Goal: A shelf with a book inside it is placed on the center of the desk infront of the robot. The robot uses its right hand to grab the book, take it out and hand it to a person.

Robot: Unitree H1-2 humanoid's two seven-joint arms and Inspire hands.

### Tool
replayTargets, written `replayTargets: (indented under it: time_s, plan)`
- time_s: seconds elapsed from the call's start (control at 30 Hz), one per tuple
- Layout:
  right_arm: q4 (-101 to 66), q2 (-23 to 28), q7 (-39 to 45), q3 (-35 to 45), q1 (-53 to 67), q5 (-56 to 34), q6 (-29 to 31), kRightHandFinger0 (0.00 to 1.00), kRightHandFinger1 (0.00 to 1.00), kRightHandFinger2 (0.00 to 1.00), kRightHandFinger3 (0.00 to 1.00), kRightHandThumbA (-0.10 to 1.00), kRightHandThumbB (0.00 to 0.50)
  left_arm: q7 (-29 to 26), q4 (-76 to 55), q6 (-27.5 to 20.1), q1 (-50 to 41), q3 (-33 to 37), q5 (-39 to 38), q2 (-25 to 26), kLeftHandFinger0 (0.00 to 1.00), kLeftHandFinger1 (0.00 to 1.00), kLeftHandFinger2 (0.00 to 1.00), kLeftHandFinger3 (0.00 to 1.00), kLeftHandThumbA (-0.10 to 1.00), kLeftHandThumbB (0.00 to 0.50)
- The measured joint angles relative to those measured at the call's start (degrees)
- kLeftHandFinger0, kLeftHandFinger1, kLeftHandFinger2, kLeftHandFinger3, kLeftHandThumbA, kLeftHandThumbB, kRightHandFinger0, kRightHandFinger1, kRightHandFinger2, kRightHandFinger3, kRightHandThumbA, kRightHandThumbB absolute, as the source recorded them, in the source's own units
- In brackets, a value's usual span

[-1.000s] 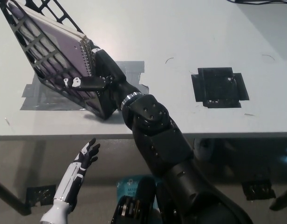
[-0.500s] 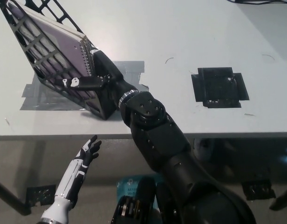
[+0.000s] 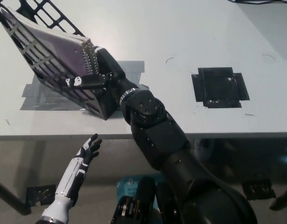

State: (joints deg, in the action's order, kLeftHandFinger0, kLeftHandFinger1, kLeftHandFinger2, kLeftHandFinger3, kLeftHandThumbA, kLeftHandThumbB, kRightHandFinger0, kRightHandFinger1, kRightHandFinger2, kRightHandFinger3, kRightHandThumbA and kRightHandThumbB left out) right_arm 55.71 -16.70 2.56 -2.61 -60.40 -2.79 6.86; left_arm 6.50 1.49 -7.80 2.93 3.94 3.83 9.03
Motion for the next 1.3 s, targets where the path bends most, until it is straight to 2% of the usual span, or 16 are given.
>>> replayTargets:
  time_s: [0.1,0.3,0.37,0.47,0.5,0.53,0.57,0.63,0.67,0.8,0.87,0.9,1.1,1.17,1.27,1.3]
  plan:
    - [-2.3,-0.4,-0.4,0.6,0.8,-0.2,-0.3,0.00,0.00,0.00,0.00,1.00,0.040,0.1,0.0,0.0,0.0,0.0,0.0,0.0,1.00,1.00,1.00,1.00,1.00,0.281]
    - [-4.8,-0.9,-0.9,1.4,1.3,-1.0,-0.6,0.00,0.00,0.00,0.00,1.00,0.080,0.3,0.0,0.0,0.0,0.0,-0.1,0.0,1.00,1.00,1.00,1.00,1.00,0.294]
    - [-5.8,-1.1,-0.9,1.9,1.5,-1.4,-0.8,0.00,0.00,0.00,0.00,1.00,0.112,0.3,0.0,0.0,0.0,0.0,-0.1,0.0,1.00,1.00,1.00,1.00,1.00,0.304]
    - [-6.7,-1.3,-0.8,2.8,1.7,-2.4,-1.5,0.00,0.00,0.00,0.00,1.00,0.136,0.4,0.0,0.0,0.0,0.0,-0.2,0.0,1.00,1.00,1.00,1.00,1.00,0.294]
    - [-7.6,-1.5,-0.8,3.6,2.1,-3.3,-2.0,0.00,0.00,0.00,0.00,1.00,0.113,0.4,0.0,0.0,0.0,0.0,-0.3,0.0,1.00,1.00,1.00,1.00,1.00,0.283]
    - [-7.6,-1.5,-0.8,3.6,2.1,-3.3,-2.0,0.00,0.00,0.00,0.00,1.00,0.062,0.4,0.0,0.0,0.0,0.0,-0.3,0.0,1.00,1.00,1.00,1.00,1.00,0.270]
    - [-8.7,-1.8,-0.7,4.6,2.4,-4.2,-2.8,0.00,0.00,0.00,0.00,1.00,0.050,0.4,0.0,0.0,0.0,0.0,-0.3,0.0,1.00,1.00,1.00,1.00,1.00,0.269]
    - [-9.8,-2.1,-0.7,5.3,2.6,-5.0,-3.5,0.00,0.00,0.00,0.00,1.00,0.046,0.4,0.0,0.0,0.0,0.0,-0.3,0.0,1.00,1.00,1.00,1.00,1.00,0.239]
    - [-10.5,-2.3,-0.7,5.7,2.7,-5.6,-4.0,0.00,0.00,0.00,0.00,1.00,0.076,0.4,0.0,0.0,0.0,0.0,-0.3,0.0,1.00,1.00,1.00,1.00,1.00,0.235]
    - [-14.6,-2.4,-1.0,6.4,3.2,-8.9,-5.7,0.00,0.00,0.00,0.00,1.00,0.096,0.4,0.0,-0.1,0.0,0.1,-0.2,0.0,1.00,1.00,1.00,1.00,1.00,0.248]
    - [-16.7,-2.4,-1.3,6.4,3.5,-10.5,-6.7,0.00,0.00,0.00,0.00,0.96,0.086,0.4,0.0,-0.1,0.0,0.1,-0.3,0.0,1.00,1.00,1.00,1.00,1.00,0.240]
    - [-16.7,-2.4,-1.3,6.4,3.5,-10.5,-6.7,0.00,0.00,0.00,0.00,0.95,0.062,0.4,0.0,-0.1,0.0,0.1,-0.3,0.0,1.00,1.00,1.00,1.00,1.00,0.242]
    - [-25.7,-2.4,-4.1,6.4,5.4,-16.0,-10.0,0.00,0.00,0.00,0.00,0.99,0.061,0.4,0.1,-0.1,0.0,0.1,-0.2,0.0,1.00,1.00,1.00,1.00,1.00,0.262]
    - [-28.8,-2.4,-5.3,6.7,6.1,-17.5,-11.2,0.00,0.00,0.00,0.00,0.97,0.026,0.4,0.1,-0.1,-0.1,0.2,-0.2,0.0,1.00,1.00,1.00,1.00,1.00,0.272]
    - [-33.7,-2.3,-7.1,8.2,6.5,-19.7,-13.0,0.00,0.00,0.00,0.00,1.00,0.035,0.4,0.1,-0.1,-0.1,0.2,-0.2,0.0,1.00,1.00,1.00,1.00,1.00,0.270]
    - [-33.7,-2.3,-7.1,8.2,6.5,-19.7,-13.0,0.00,0.00,0.00,0.00,1.00,0.016,0.4,0.1,-0.1,-0.1,0.2,-0.2,0.0,1.00,1.00,1.00,1.00,1.00,0.278]
